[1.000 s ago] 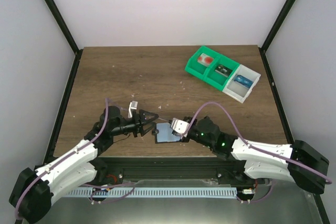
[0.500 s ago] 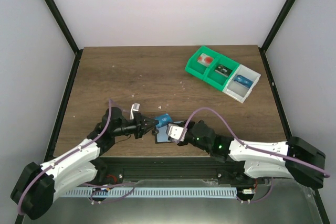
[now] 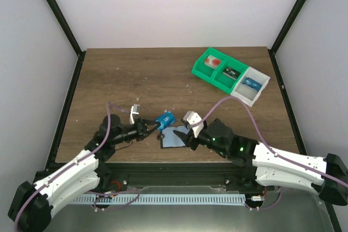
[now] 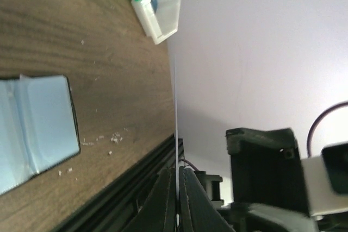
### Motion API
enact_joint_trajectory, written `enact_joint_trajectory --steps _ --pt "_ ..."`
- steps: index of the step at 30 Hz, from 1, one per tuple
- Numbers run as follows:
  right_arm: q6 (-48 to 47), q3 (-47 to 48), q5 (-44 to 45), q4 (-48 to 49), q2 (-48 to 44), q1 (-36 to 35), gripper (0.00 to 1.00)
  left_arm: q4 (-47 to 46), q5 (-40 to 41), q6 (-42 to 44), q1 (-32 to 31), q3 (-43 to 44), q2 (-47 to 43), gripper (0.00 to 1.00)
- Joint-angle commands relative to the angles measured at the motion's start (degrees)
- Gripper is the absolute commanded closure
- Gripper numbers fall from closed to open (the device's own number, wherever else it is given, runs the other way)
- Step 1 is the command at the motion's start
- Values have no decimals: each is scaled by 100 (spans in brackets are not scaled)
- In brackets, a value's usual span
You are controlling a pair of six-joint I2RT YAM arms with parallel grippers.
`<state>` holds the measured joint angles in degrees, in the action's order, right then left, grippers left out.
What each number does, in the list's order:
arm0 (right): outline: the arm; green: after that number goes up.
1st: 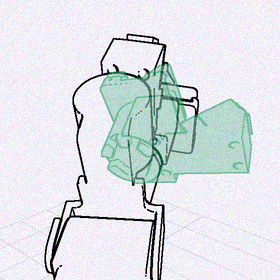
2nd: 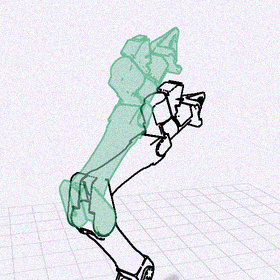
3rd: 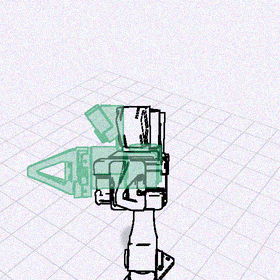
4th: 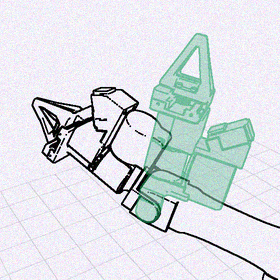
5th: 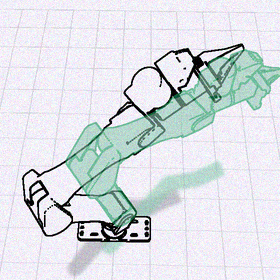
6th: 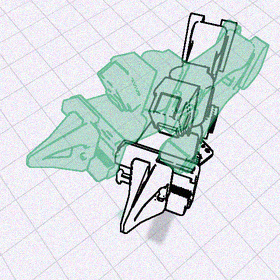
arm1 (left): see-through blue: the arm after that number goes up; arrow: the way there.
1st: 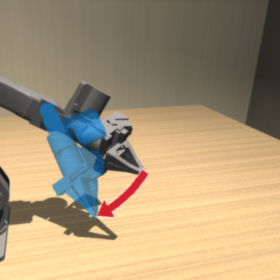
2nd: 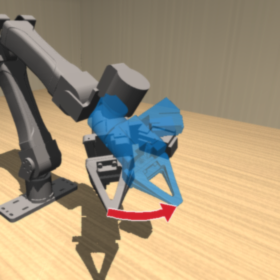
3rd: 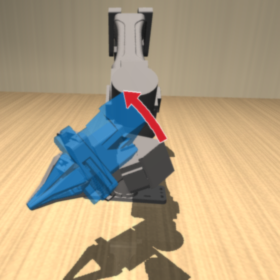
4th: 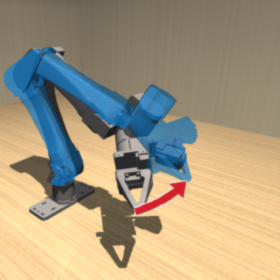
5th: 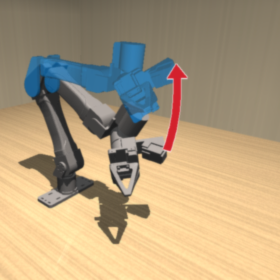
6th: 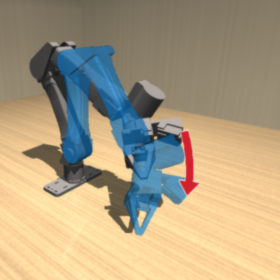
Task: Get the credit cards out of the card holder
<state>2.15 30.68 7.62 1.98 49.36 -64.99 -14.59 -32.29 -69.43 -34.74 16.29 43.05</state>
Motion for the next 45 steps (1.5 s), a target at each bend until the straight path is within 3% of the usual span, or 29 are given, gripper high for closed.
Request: enact_joint_trajectory --steps 1,4,10,18,23,28,35,40,45 --pt "1682 1230 16 -1509 470 90 45 62 255 888 13 -32 -374 100" --pt "1873 1702 -225 -1910 882 260 45 91 -23 1182 16 27 -423 100" --pt "2563 1329 -2633 -1121 679 1583 50 275 -343 1498 23 76 -569 100" --pt "2947 938 -3895 -810 686 2348 64 -546 -1063 1305 25 -132 -509 100" --pt "2954 759 -4233 -665 680 2357 65 -729 -1231 1255 20 -102 -521 100" --pt "3053 625 -4409 -483 600 2360 74 -755 -1253 1265 20 -26 -525 100" --pt "3579 160 -4790 204 397 2360 70 -809 -1239 1246 23 -23 -516 100" --pt "3670 99 -4824 310 285 2355 80 -857 -1235 1212 22 9 -502 100" --pt "3723 69 -4944 529 309 2360 80 -909 -1252 1208 21 16 -490 100"
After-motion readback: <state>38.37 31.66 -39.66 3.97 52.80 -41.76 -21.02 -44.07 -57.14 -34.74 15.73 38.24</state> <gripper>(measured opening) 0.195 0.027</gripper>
